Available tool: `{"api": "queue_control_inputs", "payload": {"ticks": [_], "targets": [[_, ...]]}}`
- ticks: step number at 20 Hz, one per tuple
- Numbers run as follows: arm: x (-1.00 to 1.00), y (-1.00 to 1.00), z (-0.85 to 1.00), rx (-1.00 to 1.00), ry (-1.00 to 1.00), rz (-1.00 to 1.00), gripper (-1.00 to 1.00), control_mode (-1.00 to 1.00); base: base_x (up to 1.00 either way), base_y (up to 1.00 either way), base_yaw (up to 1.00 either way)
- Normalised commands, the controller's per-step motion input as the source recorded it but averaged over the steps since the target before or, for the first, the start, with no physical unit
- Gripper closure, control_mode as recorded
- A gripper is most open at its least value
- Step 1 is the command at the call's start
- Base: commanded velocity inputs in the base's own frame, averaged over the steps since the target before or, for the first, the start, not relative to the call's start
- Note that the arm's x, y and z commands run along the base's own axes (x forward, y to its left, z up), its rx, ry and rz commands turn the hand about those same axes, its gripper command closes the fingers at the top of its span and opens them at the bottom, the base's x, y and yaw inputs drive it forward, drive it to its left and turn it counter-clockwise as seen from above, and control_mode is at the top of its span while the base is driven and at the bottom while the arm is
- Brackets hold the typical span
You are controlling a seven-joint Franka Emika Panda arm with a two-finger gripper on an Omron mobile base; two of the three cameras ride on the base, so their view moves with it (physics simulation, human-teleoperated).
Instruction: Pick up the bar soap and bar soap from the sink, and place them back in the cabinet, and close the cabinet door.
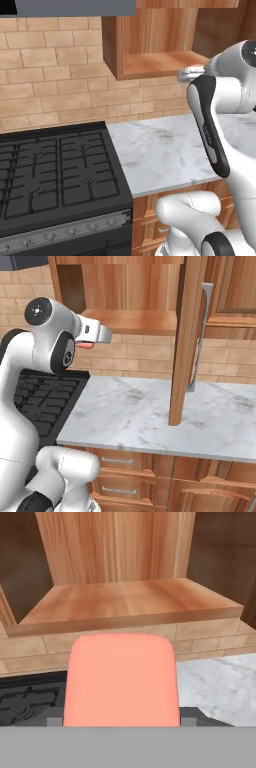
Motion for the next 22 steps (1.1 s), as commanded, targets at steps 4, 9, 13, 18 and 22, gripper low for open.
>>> {"api": "queue_control_inputs", "payload": {"ticks": [4,9,13,18,22], "targets": [[0.54,-0.11,0.15,0.00,-0.04,0.00,1.00,-1.00,0.00,0.00,0.00],[0.44,-0.01,0.17,0.00,0.00,0.00,1.00,-1.00,0.00,0.00,0.00],[0.47,0.00,0.07,0.00,0.00,0.00,1.00,-1.00,0.00,0.00,0.00],[0.56,0.00,0.01,0.00,0.00,0.00,1.00,-1.00,0.00,0.00,0.00],[0.58,0.00,0.00,0.00,0.00,0.00,1.00,-1.00,0.00,0.00,0.00]]}}
